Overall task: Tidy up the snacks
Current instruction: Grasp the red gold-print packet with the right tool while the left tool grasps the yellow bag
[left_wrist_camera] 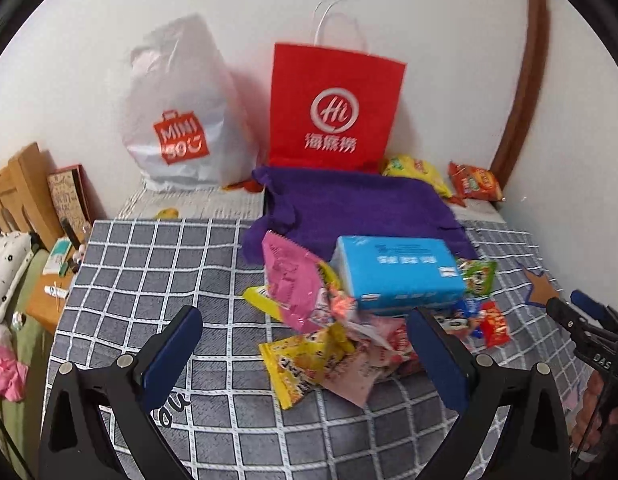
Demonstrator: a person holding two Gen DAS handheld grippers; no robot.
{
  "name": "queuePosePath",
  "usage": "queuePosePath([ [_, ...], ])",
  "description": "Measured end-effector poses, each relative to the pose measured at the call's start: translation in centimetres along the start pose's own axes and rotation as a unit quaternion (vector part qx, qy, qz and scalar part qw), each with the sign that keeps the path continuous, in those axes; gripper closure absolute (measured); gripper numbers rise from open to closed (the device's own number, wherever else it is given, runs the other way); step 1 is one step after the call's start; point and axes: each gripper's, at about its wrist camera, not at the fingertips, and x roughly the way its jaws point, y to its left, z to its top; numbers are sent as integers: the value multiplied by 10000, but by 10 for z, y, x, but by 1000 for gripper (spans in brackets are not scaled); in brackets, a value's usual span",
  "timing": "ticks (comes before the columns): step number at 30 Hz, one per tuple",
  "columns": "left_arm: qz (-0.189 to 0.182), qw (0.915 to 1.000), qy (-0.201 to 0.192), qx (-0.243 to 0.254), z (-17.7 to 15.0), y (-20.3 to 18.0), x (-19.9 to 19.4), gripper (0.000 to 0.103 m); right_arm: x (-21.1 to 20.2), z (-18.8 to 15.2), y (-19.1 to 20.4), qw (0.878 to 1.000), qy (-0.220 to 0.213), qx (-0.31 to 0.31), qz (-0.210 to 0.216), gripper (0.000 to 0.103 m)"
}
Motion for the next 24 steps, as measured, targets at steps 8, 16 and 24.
queuePosePath([
  [8, 90, 9989, 193, -415, 2, 22, 32, 1, 77, -25, -28, 9964, 803, 258, -31, 36],
  [16, 214, 9971, 455, -566, -10, 47, 50, 1, 126, -35, -22, 9923, 1225, 166, 85, 49],
  [24, -327, 9971, 599, -343, -24, 48, 53, 1, 132, -42, -8, 9958, 877, -242, -129, 59],
])
